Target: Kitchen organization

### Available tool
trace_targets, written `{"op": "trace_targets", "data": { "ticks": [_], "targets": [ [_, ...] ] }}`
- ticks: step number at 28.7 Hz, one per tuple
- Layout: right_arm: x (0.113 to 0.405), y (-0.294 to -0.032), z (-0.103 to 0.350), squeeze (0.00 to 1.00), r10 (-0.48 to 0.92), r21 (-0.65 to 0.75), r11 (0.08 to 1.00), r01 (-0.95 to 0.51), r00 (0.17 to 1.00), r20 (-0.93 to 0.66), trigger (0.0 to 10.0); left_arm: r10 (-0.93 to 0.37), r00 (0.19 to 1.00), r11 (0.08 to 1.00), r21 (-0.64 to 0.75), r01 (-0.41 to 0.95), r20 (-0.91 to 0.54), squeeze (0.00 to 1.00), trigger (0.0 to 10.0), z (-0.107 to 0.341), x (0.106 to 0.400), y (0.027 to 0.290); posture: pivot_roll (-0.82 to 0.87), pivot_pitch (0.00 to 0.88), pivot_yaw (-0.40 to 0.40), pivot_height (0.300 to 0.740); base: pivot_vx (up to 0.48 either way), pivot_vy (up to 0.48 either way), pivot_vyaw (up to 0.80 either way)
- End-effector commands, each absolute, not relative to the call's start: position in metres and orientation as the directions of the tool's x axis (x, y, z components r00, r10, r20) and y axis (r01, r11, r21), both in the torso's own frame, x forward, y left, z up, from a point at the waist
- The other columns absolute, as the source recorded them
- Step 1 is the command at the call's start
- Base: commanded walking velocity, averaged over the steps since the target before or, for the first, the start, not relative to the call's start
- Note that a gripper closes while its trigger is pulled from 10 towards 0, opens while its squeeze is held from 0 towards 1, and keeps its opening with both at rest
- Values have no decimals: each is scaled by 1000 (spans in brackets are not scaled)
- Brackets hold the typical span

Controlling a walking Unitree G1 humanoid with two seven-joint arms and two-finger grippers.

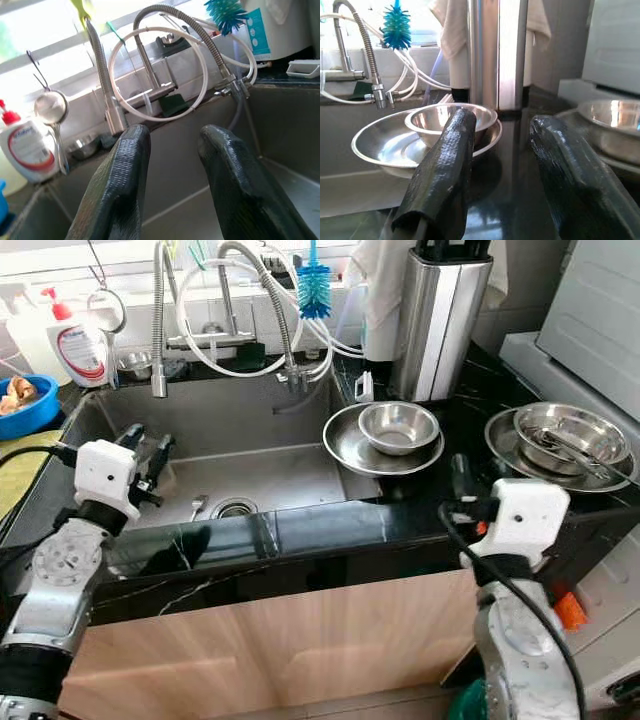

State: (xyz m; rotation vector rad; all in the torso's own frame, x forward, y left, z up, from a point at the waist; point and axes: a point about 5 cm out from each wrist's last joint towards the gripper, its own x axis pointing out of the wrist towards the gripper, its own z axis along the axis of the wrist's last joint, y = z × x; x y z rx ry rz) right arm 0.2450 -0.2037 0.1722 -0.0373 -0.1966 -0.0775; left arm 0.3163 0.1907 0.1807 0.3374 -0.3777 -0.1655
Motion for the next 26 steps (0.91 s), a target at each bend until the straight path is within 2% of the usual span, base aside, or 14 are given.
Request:
{"op": "trace_targets", "data": {
  "ticks": [1,3,10,23,26],
  "targets": [
    [246,-202,176,0,-79,-4,997,82,973,218,10000,-211,916,932,352,84,342,0,10000,185,317,191,-59,0,30,740,0,0,800],
    [247,-202,177,0,-84,9,996,84,970,228,10000,-216,914,933,348,90,343,0,10000,185,318,190,-60,0,30,740,0,0,800],
    [249,-203,177,0,-121,109,989,98,966,230,10000,-229,918,932,344,110,325,0,10000,183,320,186,-60,0,32,740,290,0,0],
    [251,-202,181,0,-123,107,989,100,963,239,10000,-235,914,935,333,120,330,0,10000,184,322,182,-61,0,32,740,316,0,0],
    [251,-201,181,0,-121,109,989,97,963,240,10000,-246,909,935,330,130,337,0,10000,185,322,180,-66,0,30,740,90,0,0]
  ]
}}
